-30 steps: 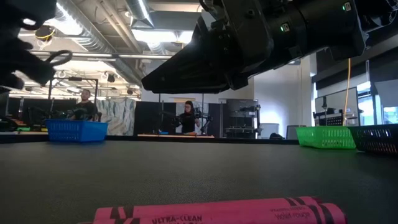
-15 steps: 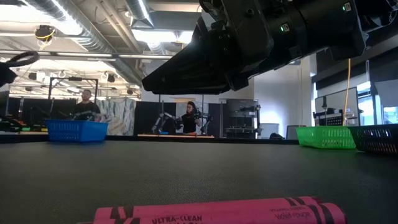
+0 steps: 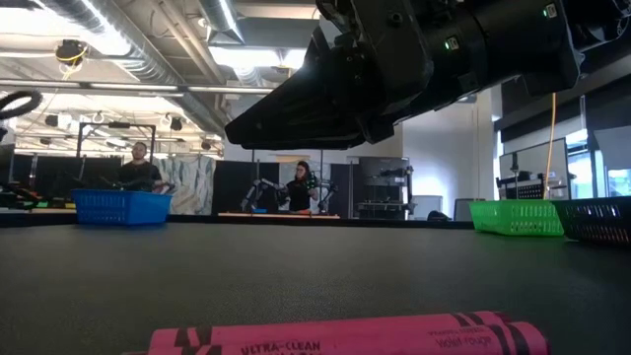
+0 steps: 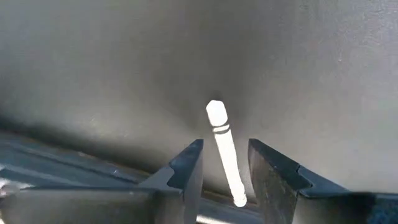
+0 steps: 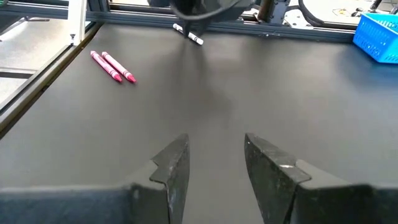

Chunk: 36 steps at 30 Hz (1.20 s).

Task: Sort crayons
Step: Put the white crayon into the green bin

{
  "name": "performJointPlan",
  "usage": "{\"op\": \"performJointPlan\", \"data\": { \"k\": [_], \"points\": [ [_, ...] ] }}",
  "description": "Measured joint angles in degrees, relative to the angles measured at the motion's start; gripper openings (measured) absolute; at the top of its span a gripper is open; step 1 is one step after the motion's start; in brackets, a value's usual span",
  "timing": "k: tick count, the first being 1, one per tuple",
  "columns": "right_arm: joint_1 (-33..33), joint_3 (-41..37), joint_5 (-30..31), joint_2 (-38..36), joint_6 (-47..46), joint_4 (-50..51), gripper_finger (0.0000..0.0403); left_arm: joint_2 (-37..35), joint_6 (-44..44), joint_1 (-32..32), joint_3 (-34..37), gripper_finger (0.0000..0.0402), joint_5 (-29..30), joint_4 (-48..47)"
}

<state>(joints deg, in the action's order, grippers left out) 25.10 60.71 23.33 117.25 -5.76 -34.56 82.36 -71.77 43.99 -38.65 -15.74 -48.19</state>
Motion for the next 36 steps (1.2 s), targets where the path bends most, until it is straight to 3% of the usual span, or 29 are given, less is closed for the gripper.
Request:
{"op": "performJointPlan", "data": {
  "k": [7,20,26,30,36],
  "points": [
    [0.0,0.0,0.0,0.0,0.0,0.0,0.0152,4.3,3.2,-0.1,-0.1,0.0113,-2.3,0.7],
    [0.0,0.0,0.0,0.0,0.0,0.0,0.0152,4.5,6.2,-0.6,-0.1,0.0011,-2.3,0.7],
    [0.0,0.0,0.0,0.0,0.0,0.0,0.0152,3.5,8.1,-0.6,-0.1,0.0008,-1.9,0.7],
    [0.0,0.0,0.0,0.0,0.0,0.0,0.0152,0.7,10.0,-0.5,-1.6,0.0009,0.3,0.7],
    [0.0,0.0,-0.3,0.0,-0.2,0.0,0.0152,-3.8,14.1,-0.5,-5.0,0.0009,8.3,0.5]
  ]
}}
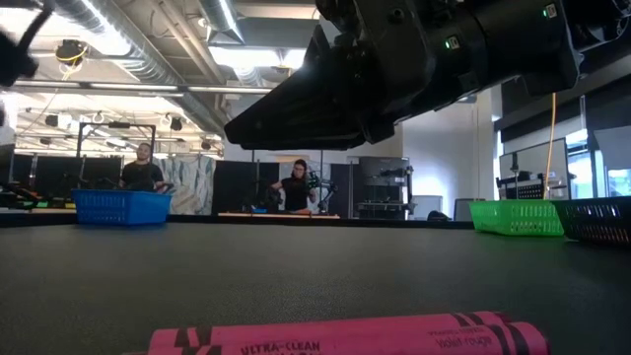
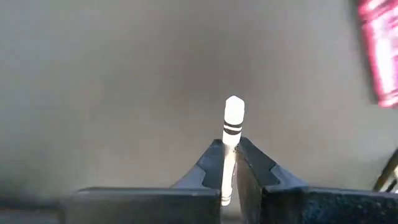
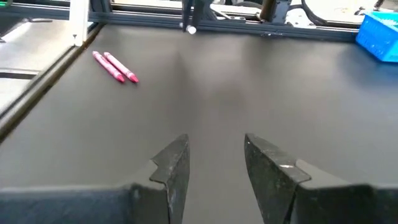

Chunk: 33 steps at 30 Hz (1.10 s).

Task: Sort crayons
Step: Put the white crayon into the green bin

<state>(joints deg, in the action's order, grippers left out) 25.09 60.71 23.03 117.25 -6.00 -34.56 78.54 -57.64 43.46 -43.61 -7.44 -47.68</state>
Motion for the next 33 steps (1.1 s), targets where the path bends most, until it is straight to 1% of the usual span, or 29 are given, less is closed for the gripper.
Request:
{"op": "performJointPlan", "data": {
  "k": [4,9,12,15,18,22,25,29,33],
  "points": [
    [0.0,0.0,-1.4,0.0,-3.2,0.0,0.0152,-1.4,7.1,0.0,-2.1,0.0009,9.4,0.9],
    [-0.4,0.0,-2.5,0.0,-6.0,-0.1,0.0157,-1.6,16.0,0.0,-1.8,0.0009,21.8,7.8],
    [-0.4,0.0,-2.7,0.0,-6.1,-0.1,0.0181,-1.6,21.2,-0.1,-0.2,0.0009,27.2,13.9],
    [-0.4,0.0,-6.2,0.0,-7.9,0.0,0.0214,-1.6,26.6,-0.6,1.1,0.0009,31.1,20.0],
    [-0.4,0.0,-7.4,0.0,-7.4,0.0,0.0239,-1.6,30.7,-1.2,2.4,0.0009,35.7,25.5],
    [-0.5,0.0,-4.7,0.0,-6.1,0.0,0.0251,-1.6,35.5,-2.2,4.7,0.0009,39.6,34.0],
    [-0.5,0.0,-4.0,0.0,-5.7,-0.1,0.0252,-1.6,38.5,-2.6,7.0,0.0009,40.9,41.2],
    [-0.5,0.0,-2.5,0.0,-5.2,-2.1,0.0253,-1.6,41.0,-3.2,11.5,0.0009,41.2,51.8],
    [-0.5,0.0,-2.2,0.0,-4.2,-4.8,0.0253,-1.6,41.9,-4.1,16.2,0.0009,41.3,64.3]
  ]
}}
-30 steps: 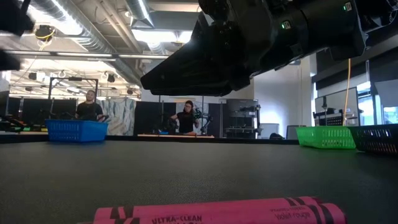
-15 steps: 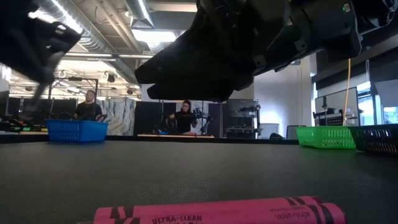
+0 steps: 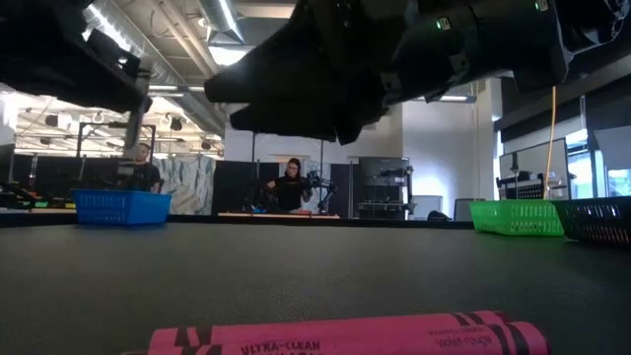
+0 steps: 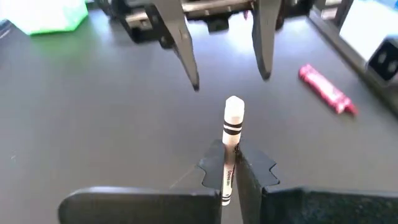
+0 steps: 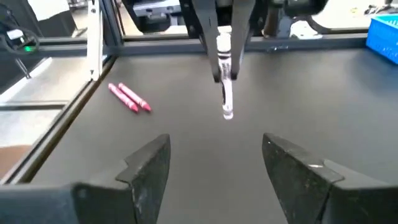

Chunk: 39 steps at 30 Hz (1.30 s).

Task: Sort crayons
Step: Put the white crayon into the green bin

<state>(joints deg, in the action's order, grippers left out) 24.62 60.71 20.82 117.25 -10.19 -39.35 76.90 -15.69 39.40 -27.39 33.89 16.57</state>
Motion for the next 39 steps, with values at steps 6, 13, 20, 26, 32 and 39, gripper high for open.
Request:
{"op": "performJointPlan", "data": {
  "k": [6,13,20,26,32,39],
  "points": [
    [0.0,0.0,1.0,0.0,0.2,-2.4,0.0253,1.0,4.4,-1.3,4.3,0.0009,0.7,16.0],
    [0.0,0.0,2.0,0.0,1.7,-4.3,0.0253,5.2,10.1,-3.1,3.6,0.0009,0.8,26.9],
    [0.0,0.5,2.6,2.7,3.2,-8.5,0.0253,11.3,13.3,-4.5,-0.4,0.0009,0.0,31.1],
    [-0.3,3.4,2.6,4.9,6.3,-8.5,0.0214,14.4,14.8,-4.5,-4.0,0.0009,-0.5,31.1],
    [-0.2,3.7,1.6,4.9,8.5,-8.0,0.0087,14.4,14.3,-4.5,-3.9,0.0009,-0.4,28.7],
    [-0.3,3.7,1.1,4.8,9.2,-6.6,0.0027,14.4,13.2,-4.5,-3.9,0.0009,-1.3,28.7]
  ]
}}
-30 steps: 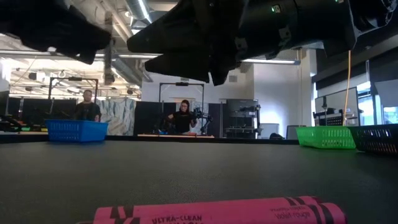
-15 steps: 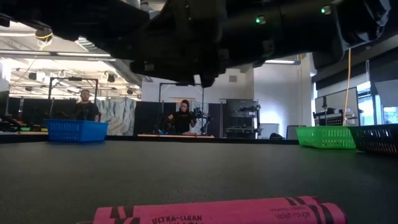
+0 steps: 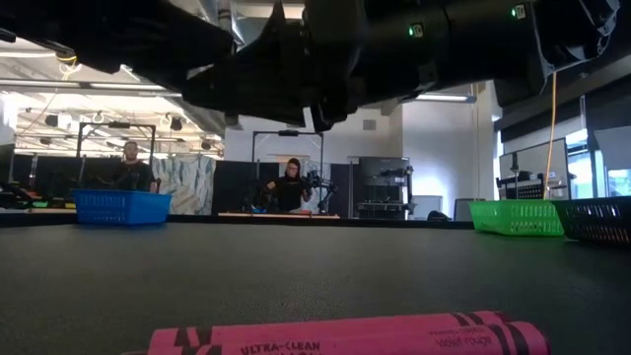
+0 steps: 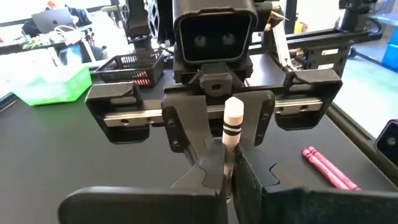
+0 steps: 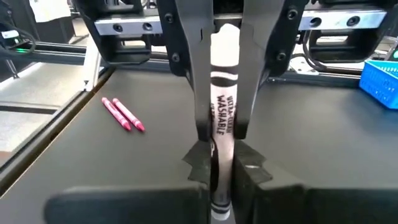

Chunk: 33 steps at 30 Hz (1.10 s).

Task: Sort crayons
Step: Put the white crayon into the green bin

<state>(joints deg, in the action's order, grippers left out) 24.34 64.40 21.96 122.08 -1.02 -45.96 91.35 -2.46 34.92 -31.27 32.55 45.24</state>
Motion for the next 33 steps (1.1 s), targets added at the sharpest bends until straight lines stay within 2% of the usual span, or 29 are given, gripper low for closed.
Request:
{"op": "performJointPlan", "data": {
  "k": [3,8,14,21,24,28,33],
  "points": [
    [0.0,0.0,0.0,0.0,-0.1,0.5,0.0043,0.0,0.0,0.0,0.0,0.0009,-0.4,0.1],
    [0.0,0.0,-0.1,0.0,0.0,0.7,0.0014,0.0,0.0,0.0,0.0,0.0009,-0.5,0.3],
    [0.0,0.0,-1.0,0.0,-0.3,0.7,0.0027,0.0,0.0,0.0,0.0,0.0009,-0.6,0.3],
    [0.0,0.0,-1.0,0.0,-0.2,0.7,0.0012,0.0,-0.1,0.0,0.0,0.0011,-0.5,0.3],
    [0.0,0.0,-0.5,0.0,-0.2,0.7,0.0022,0.0,-0.8,-0.2,0.0,0.0030,-0.2,0.3],
    [0.0,0.0,0.9,0.0,-0.2,1.3,0.0017,-0.9,-0.9,0.0,0.0,0.0078,0.1,-0.9],
    [0.0,-0.1,1.0,-0.5,-0.2,2.5,0.0016,-5.8,-1.1,1.3,0.0,0.0119,0.1,-13.2]
  ]
}}
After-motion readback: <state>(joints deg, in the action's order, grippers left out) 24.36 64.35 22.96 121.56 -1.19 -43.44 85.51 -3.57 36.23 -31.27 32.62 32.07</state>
